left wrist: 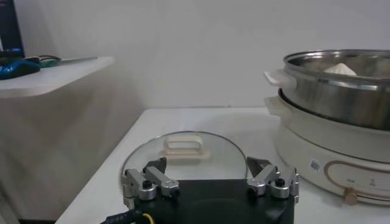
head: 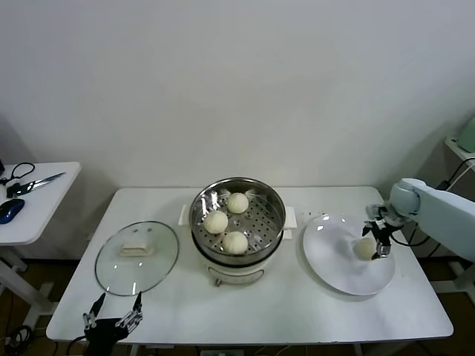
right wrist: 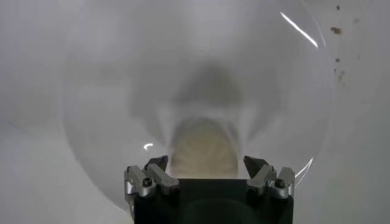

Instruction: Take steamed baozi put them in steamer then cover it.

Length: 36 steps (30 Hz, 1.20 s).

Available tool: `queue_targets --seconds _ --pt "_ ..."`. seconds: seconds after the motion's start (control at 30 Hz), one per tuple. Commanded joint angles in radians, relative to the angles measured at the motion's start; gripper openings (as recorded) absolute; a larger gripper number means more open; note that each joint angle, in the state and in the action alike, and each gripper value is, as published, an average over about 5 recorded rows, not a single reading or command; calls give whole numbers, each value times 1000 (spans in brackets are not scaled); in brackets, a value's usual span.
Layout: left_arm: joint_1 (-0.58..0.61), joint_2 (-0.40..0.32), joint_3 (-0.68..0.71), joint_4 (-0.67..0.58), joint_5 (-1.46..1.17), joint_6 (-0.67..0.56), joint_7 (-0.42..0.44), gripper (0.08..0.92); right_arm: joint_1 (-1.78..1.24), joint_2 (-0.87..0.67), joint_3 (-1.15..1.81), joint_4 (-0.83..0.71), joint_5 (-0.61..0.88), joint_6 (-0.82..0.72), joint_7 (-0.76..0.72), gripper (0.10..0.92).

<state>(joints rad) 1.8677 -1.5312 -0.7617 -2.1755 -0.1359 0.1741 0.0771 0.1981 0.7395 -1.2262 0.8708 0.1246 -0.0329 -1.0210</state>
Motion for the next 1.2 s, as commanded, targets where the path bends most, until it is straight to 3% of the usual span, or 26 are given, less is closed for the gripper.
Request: queue_targets --seconds 0.03,0.33,0.5,0.7,0.9,1.07,1.2 --pt "0 0 1 0 1 1 0 823 -37 19 40 -43 -25 -4 -1 815" --pt "-5 -2 4 1 1 2 0 823 -6 11 27 -28 -12 -3 -9 742" --pt "-5 -2 5 1 3 3 0 823 127 -17 -77 53 47 -20 -5 708" --pt "-5 -2 5 -2 3 6 -2 823 543 -18 -397 262 293 -68 -13 696" --pt "-10 1 6 -9 -3 25 -7 823 931 74 -615 479 559 -130 -27 696" --pt "-15 6 8 -15 -13 40 -17 823 999 168 -587 592 753 -218 13 696" --pt "-17 10 13 -29 -35 56 -21 823 925 232 -507 627 817 -273 75 696"
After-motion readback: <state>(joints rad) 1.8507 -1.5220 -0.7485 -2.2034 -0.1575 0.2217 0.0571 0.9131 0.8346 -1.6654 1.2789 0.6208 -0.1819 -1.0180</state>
